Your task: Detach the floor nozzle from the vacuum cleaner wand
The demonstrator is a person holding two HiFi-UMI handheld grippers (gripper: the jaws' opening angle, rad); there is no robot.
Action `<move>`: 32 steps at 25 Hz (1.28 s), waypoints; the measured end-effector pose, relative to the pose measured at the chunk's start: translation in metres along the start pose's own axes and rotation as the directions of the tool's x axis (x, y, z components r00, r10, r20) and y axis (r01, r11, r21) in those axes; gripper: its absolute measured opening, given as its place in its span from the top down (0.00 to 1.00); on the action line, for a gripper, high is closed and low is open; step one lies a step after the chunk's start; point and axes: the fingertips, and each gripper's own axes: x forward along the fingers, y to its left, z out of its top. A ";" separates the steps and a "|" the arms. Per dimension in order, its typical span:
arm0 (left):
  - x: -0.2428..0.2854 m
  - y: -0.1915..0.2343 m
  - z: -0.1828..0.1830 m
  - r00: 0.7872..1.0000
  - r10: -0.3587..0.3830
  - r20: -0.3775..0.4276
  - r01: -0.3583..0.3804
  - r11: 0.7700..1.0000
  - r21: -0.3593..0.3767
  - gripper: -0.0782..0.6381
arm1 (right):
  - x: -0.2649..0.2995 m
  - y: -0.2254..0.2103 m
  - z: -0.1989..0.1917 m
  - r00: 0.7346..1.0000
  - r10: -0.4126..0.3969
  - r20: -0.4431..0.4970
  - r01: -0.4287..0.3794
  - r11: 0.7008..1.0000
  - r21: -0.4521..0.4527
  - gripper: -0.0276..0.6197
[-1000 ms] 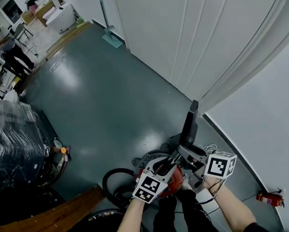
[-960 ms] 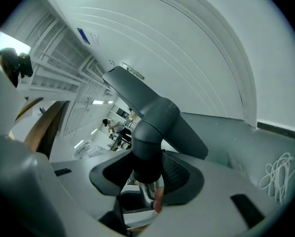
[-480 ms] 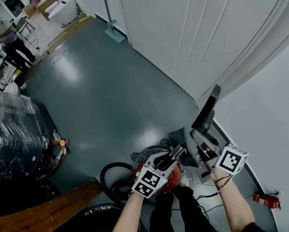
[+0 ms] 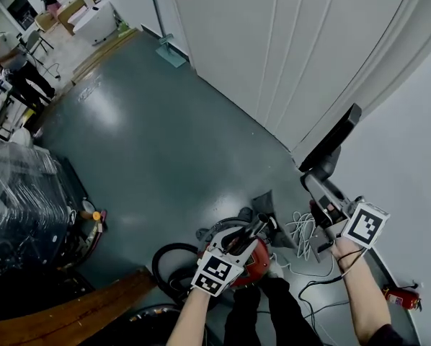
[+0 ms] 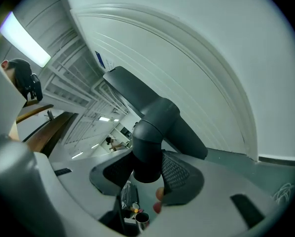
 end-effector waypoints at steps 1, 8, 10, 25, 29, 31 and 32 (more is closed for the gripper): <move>-0.004 0.000 0.006 1.000 0.002 0.021 -0.002 1.000 -0.021 0.66 | -0.001 0.003 -0.001 1.000 0.005 -0.010 -0.005 1.000 -0.006 0.68; -0.053 -0.002 0.090 0.983 0.050 0.174 -0.037 0.996 -0.076 0.60 | -0.021 0.037 0.015 0.998 0.059 -0.032 -0.060 0.998 -0.007 0.68; -0.074 -0.009 0.126 0.969 0.062 0.239 -0.042 0.995 -0.088 0.60 | -0.027 0.053 0.025 0.996 0.083 -0.031 -0.084 0.996 -0.013 0.68; -0.222 -0.108 0.322 0.840 0.191 0.508 -0.229 0.973 0.013 0.72 | -0.102 0.203 0.106 0.962 0.272 0.034 -0.267 0.957 -0.113 0.68; -0.247 -0.126 0.342 0.806 0.199 0.557 -0.251 0.968 0.017 0.77 | -0.123 0.237 0.118 0.950 0.305 0.065 -0.287 0.936 -0.202 0.68; -0.258 -0.133 0.353 0.792 0.200 0.577 -0.269 0.963 0.035 0.79 | -0.128 0.255 0.123 0.941 0.327 0.086 -0.297 0.922 -0.249 0.68; -0.263 -0.138 0.358 0.785 0.200 0.586 -0.278 0.960 0.045 0.79 | -0.132 0.263 0.126 0.936 0.338 0.096 -0.303 0.914 -0.271 0.68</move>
